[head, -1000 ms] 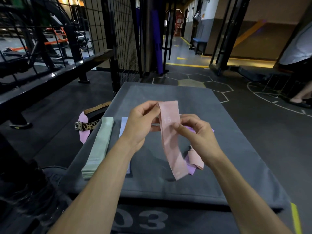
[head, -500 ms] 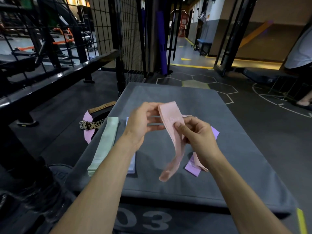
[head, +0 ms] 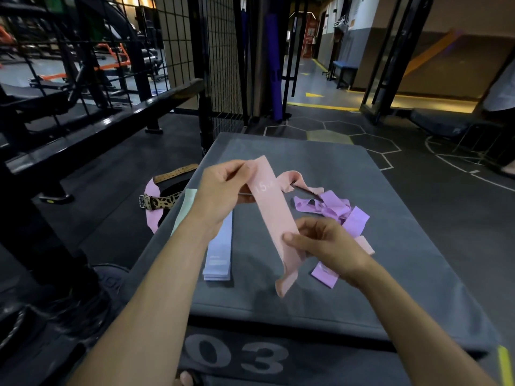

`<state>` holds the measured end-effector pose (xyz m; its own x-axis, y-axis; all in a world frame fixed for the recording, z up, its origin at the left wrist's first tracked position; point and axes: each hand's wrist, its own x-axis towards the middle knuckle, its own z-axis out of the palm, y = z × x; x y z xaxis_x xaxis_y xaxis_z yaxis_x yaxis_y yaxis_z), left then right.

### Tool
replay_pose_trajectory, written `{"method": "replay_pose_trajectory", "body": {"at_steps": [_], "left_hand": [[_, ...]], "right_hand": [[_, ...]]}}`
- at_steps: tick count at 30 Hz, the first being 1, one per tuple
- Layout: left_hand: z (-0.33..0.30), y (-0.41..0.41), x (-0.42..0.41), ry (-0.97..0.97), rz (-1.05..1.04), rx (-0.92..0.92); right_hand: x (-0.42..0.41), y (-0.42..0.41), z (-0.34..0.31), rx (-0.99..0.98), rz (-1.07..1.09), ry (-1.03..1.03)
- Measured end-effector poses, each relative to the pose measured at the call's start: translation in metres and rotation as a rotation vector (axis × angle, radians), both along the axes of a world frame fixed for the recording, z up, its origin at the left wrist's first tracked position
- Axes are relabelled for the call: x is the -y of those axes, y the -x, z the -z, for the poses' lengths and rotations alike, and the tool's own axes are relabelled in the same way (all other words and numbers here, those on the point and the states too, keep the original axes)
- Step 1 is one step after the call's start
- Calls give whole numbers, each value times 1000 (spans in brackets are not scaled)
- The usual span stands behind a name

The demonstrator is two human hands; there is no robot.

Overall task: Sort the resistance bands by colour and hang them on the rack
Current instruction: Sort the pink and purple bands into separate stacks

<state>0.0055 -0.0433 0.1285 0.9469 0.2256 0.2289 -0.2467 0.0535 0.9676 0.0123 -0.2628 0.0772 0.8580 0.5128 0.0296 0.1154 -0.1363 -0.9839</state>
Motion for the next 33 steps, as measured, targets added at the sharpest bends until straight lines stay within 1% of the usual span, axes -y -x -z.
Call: {"method": "replay_pose_trajectory", "body": {"at_steps": [3, 6, 9, 13, 17, 19, 22, 24, 26, 30, 33], "left_hand": [[-3, 0, -6, -40, -46, 20], [-11, -10, -15, -89, -73, 4], [-21, -35, -25, -177, -82, -60], [-25, -68, -35, -303, -20, -193], [-7, -101, -41, -394, -13, -284], [5, -116, -40, -454, -8, -315], [21, -138, -36, -577, -7, -330], [33, -153, -35, -639, 14, -369], [45, -170, -37, -722, 33, -412], [62, -194, -38, -1045, 75, -414], [81, -209, -39, -1129, 76, -383]], "right_hand": [[5, 8, 8, -25, -59, 140], [7, 15, 14, -123, -83, 149], [7, 15, 19, -185, -96, 150], [1, 18, 23, -259, -11, 158], [-9, 18, 34, -254, 98, 238], [-13, 17, 40, -309, 116, 199], [-18, 16, 46, -467, 82, 74], [-23, 11, 50, -528, 106, 50], [-29, 4, 54, -571, 132, 63], [-37, -9, 65, -607, 184, 127], [-41, -13, 74, -597, 199, 175]]}}
